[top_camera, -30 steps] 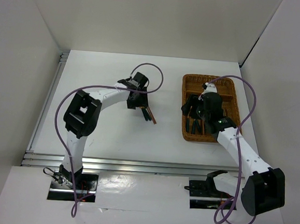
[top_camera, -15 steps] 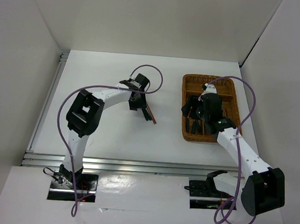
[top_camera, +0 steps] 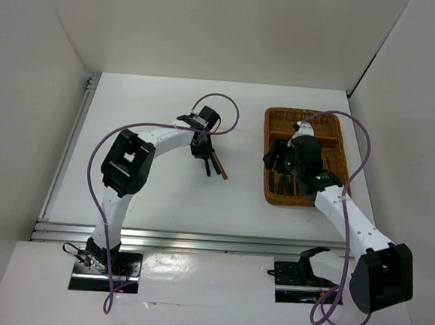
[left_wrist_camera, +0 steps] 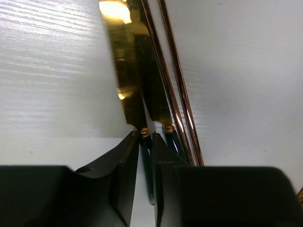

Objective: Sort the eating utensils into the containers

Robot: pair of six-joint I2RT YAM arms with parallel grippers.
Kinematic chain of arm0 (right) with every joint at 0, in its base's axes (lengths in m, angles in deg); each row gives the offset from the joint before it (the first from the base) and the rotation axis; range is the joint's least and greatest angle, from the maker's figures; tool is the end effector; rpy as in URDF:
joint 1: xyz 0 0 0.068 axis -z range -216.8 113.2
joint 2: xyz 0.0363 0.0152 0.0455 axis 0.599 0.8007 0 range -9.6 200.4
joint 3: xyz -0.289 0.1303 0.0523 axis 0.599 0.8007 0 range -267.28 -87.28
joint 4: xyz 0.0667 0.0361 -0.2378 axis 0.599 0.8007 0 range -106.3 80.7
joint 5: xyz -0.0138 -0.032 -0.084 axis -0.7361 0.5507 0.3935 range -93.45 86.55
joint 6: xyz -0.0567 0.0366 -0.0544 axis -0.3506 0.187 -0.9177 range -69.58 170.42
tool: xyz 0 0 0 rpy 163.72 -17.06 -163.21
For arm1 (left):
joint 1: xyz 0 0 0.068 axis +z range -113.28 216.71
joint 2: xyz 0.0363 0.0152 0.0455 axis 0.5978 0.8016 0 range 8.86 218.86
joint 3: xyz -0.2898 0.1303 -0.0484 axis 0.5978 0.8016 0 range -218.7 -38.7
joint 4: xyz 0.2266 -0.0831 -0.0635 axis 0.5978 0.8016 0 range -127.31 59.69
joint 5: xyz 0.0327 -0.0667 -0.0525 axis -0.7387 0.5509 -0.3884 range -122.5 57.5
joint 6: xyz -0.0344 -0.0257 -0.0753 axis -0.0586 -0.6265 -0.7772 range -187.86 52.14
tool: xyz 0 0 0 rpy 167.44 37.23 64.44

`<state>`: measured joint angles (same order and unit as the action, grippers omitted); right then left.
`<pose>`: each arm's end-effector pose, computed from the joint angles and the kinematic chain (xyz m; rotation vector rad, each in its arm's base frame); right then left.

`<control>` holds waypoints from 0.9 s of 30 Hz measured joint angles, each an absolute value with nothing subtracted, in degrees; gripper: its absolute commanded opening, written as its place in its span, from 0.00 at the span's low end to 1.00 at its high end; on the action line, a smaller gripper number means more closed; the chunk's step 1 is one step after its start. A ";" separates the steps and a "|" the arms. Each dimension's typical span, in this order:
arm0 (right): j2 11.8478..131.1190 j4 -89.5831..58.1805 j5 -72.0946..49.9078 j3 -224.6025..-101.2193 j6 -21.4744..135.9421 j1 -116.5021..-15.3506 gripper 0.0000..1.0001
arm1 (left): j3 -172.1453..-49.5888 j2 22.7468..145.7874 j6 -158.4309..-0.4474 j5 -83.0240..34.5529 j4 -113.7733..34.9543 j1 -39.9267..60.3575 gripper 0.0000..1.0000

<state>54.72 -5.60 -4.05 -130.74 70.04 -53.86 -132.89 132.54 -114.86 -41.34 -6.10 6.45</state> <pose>0.2395 0.0744 0.2909 0.0416 2.1458 0.3884 0.4370 -0.2413 0.1821 -0.4363 2.5992 -0.2709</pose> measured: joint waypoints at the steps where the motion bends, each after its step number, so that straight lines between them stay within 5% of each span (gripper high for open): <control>1: 54.72 -5.58 -4.08 -130.74 70.04 -53.88 0.68 | -132.89 132.54 -114.93 -41.34 -5.97 6.43 0.22; 13: 54.74 -7.04 -9.45 -130.74 70.04 -53.88 0.68 | -130.97 130.96 -116.13 -41.97 -5.80 6.39 0.14; 27: 66.24 -20.15 -23.83 -130.67 70.08 -65.14 0.72 | -123.12 109.65 -116.33 -43.87 -9.69 6.30 0.11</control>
